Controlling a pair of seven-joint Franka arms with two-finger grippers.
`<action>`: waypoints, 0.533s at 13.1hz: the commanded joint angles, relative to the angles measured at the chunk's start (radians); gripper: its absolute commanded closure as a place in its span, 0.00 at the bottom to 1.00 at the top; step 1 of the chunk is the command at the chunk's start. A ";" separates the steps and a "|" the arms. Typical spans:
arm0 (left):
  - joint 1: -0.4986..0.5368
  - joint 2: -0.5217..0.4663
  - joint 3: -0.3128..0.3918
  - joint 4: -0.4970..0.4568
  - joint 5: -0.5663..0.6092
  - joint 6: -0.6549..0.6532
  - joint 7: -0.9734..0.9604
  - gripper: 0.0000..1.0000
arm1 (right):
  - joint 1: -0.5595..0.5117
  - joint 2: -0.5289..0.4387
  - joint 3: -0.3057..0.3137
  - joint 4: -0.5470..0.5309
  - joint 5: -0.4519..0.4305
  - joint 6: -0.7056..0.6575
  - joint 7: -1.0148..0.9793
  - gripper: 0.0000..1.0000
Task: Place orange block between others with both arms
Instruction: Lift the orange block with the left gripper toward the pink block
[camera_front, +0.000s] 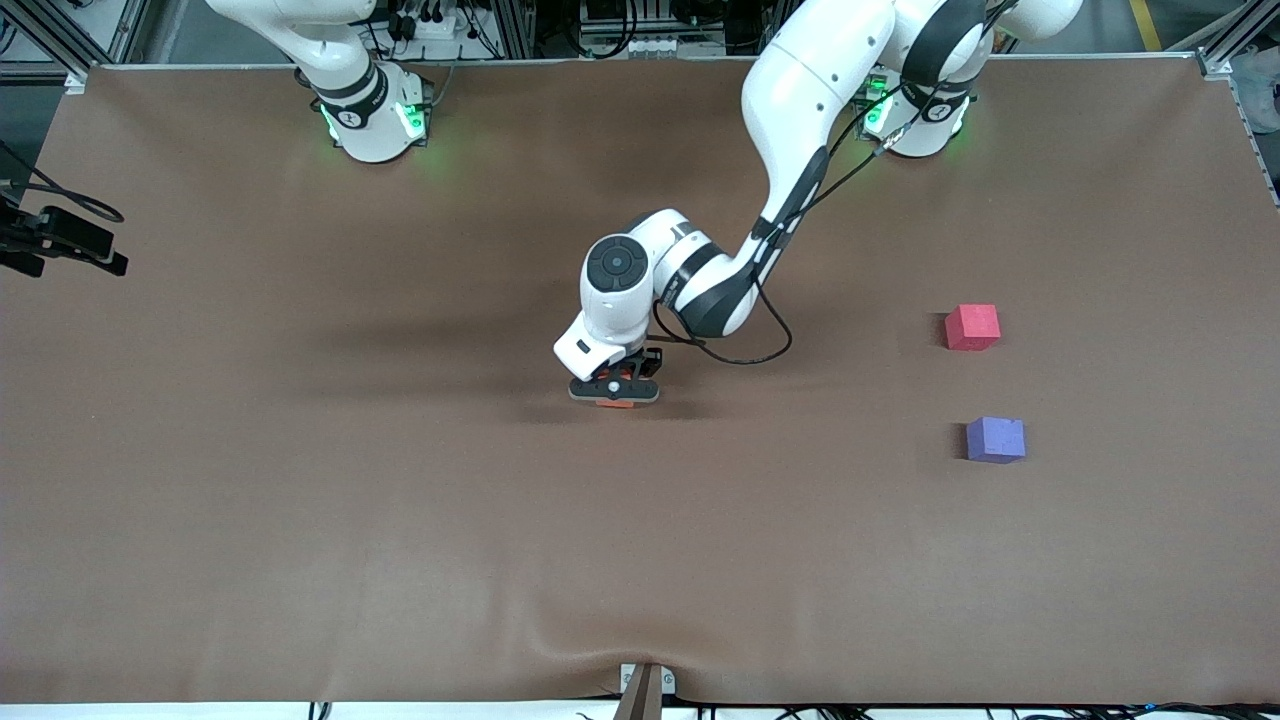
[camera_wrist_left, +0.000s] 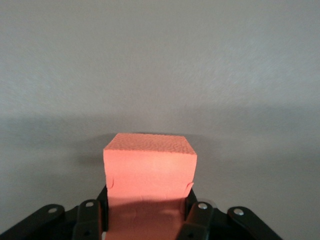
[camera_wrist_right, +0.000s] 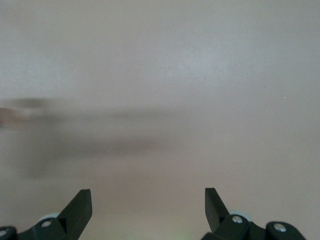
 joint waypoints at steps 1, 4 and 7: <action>0.004 -0.067 0.016 -0.015 0.012 -0.048 -0.004 0.89 | -0.020 0.006 0.020 0.019 -0.012 -0.009 0.010 0.00; 0.050 -0.138 0.030 -0.054 0.015 -0.106 -0.029 0.84 | -0.018 0.006 0.021 0.017 -0.012 -0.017 0.009 0.00; 0.116 -0.223 0.025 -0.081 0.015 -0.168 0.034 0.78 | -0.020 0.003 0.023 0.017 -0.012 -0.023 0.009 0.00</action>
